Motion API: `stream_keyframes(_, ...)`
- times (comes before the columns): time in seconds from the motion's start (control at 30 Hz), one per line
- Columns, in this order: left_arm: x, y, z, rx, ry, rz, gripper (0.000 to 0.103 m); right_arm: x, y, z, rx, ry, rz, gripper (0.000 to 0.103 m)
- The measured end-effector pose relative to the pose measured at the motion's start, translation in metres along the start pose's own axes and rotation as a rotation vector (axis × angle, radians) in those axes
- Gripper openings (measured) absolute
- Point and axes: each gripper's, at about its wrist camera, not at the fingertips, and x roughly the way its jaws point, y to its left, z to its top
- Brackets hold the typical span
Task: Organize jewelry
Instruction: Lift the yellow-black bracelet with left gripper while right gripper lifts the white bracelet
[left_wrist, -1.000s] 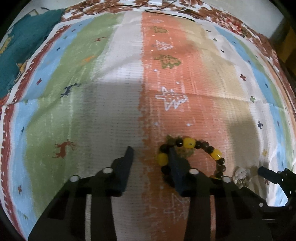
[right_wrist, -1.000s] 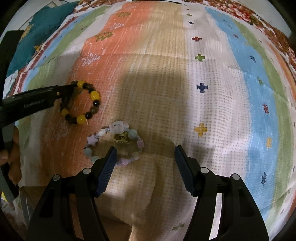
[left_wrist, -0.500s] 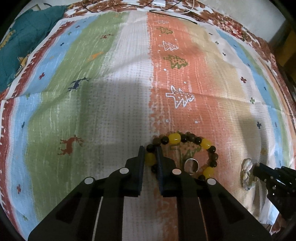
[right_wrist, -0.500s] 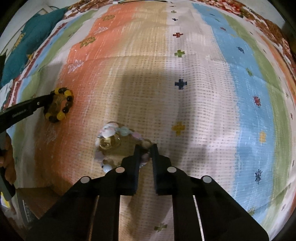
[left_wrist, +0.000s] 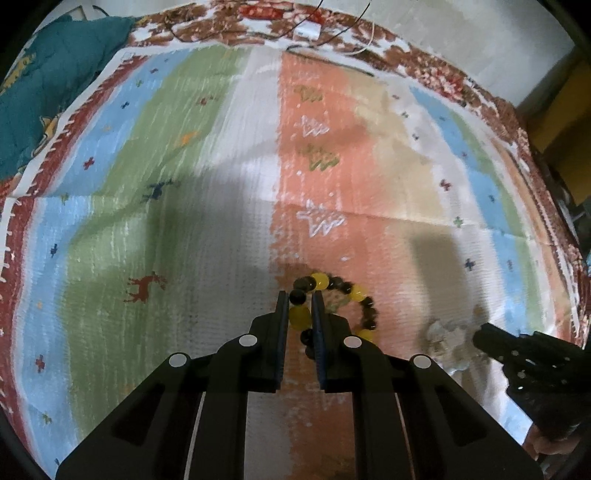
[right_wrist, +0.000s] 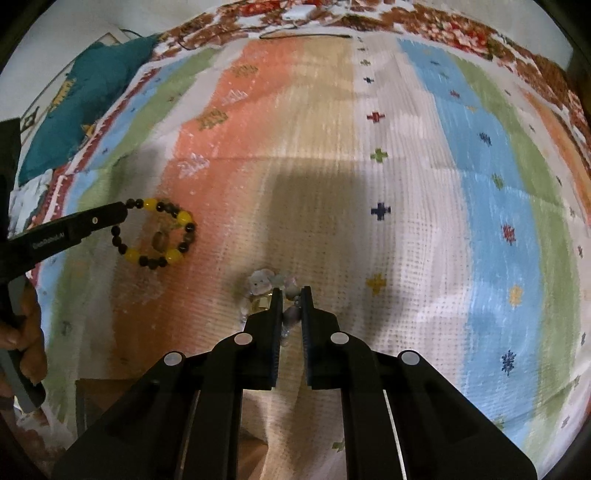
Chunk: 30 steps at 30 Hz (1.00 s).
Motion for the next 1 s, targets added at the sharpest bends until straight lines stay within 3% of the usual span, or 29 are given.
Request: stream_keyframes(1.0, -0.059, -0.017, -0.014, 0.027, -0.084, -0.057, 0.012, -0.046, 0.022, 0.000, -0.038, -0.113, 0.043, 0.011)
